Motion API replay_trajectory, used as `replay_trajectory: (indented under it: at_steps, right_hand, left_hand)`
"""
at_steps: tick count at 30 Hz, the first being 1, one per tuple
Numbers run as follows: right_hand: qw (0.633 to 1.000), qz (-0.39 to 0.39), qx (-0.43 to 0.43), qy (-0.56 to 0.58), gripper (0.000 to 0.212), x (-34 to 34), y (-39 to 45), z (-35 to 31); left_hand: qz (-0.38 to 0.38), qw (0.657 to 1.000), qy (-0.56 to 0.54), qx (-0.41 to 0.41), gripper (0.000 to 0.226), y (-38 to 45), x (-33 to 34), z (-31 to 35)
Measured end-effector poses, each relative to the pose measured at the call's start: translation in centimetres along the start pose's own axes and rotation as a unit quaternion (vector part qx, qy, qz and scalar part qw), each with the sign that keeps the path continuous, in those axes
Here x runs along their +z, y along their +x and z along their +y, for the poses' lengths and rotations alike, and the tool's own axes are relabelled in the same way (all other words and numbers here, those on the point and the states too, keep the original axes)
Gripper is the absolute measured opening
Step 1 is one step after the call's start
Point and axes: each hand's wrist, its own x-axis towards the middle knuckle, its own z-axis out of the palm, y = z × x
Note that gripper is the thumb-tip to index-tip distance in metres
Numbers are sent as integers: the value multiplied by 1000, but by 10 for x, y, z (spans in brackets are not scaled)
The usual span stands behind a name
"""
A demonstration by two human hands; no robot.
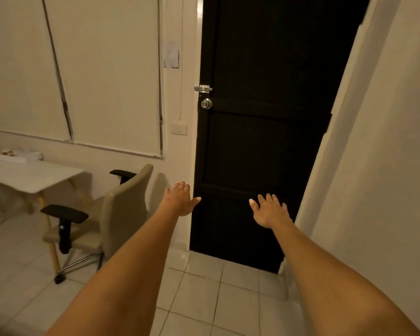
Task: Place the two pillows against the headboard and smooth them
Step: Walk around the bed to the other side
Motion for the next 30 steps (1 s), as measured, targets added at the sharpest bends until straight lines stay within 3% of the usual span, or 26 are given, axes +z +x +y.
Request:
replay_trajectory:
  at_steps: [15, 30]
  right_hand:
    - [973, -22, -227, 15, 62, 17, 204, -231]
    - [907, -53, -418, 30, 62, 49, 294, -524]
  left_hand:
    - [13, 976, 6, -218, 74, 126, -15, -192]
    - [26, 915, 15, -402, 75, 140, -43, -420]
